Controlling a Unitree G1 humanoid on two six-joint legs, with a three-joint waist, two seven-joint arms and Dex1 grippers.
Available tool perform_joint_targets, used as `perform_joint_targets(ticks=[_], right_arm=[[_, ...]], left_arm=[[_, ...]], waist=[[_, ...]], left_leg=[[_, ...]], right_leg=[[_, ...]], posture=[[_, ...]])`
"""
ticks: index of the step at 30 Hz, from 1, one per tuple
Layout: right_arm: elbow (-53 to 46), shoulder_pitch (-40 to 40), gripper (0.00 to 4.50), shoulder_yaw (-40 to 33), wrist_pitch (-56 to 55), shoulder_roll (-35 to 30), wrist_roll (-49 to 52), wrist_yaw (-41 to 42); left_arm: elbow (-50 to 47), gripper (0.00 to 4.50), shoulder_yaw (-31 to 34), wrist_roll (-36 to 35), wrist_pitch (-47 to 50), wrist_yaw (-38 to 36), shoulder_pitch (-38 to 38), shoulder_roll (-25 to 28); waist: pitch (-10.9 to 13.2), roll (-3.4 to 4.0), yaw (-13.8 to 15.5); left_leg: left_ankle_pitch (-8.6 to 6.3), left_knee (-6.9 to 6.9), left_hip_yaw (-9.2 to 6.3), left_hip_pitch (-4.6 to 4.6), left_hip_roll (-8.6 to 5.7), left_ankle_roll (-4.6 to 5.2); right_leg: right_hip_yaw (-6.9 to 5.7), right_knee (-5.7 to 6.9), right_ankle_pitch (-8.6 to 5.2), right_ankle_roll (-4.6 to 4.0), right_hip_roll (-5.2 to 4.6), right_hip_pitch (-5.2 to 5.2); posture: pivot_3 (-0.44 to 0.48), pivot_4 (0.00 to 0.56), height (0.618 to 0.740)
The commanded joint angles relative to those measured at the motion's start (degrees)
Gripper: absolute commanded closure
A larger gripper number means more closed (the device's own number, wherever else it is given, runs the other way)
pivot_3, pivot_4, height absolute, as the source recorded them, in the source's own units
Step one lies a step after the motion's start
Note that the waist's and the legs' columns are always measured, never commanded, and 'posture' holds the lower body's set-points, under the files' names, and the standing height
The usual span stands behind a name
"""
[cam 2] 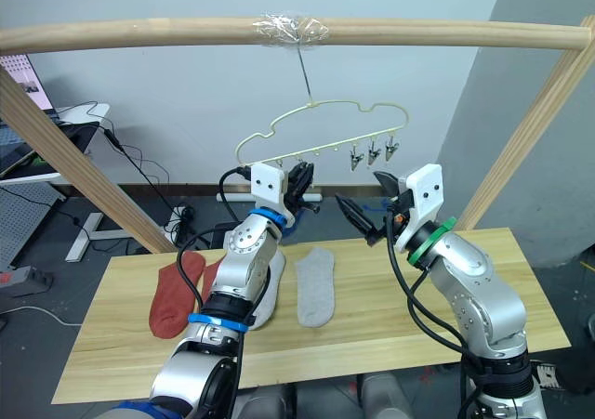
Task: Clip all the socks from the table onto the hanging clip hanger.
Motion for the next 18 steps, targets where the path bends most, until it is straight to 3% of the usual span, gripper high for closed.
perform_joint_targets(ticks=[1,4,8,18], right_arm=[[-1.24,-0.10,0.00,0.88,0.11,0.49,-0.07,-0.37],[0.29,1.71,0.00,5.80,1.58,-1.41,-4.42,-0.56],[10.54,1.10,0.00,14.76,2.41,-2.35,-12.66,-0.72],[45.52,-10.66,0.00,23.95,-10.97,7.77,-24.51,2.82]], left_arm=[[-1.17,4.34,0.11,0.08,-1.33,-0.29,-1.38,-0.03],[-2.31,4.34,0.15,-0.20,0.03,-0.73,-0.65,0.54],[-6.30,4.34,0.62,-2.78,7.86,-4.12,0.55,3.50],[-19.73,4.34,5.29,-16.84,32.91,-12.20,4.60,11.00]], waist=[[0.00,0.00,0.00],[0.00,0.00,0.00],[0.00,0.00,-0.06],[-0.01,0.00,-0.18]], left_leg=[[0.00,0.00,0.00,0.00,0.00,0.00],[0.00,0.00,-0.01,0.00,0.00,0.00],[0.01,0.00,0.01,0.03,0.00,0.00],[0.06,0.01,-0.03,0.16,0.04,0.08]], right_leg=[[0.00,0.00,0.00,0.00,0.00,0.00],[0.00,0.00,0.00,0.00,0.00,0.00],[0.01,0.04,0.00,0.00,0.00,0.00],[0.00,0.21,0.02,-0.04,0.05,0.02]], posture=[[-0.177,0.143,0.740],[-0.161,0.143,0.740],[-0.139,0.140,0.740],[-0.058,0.133,0.740]])
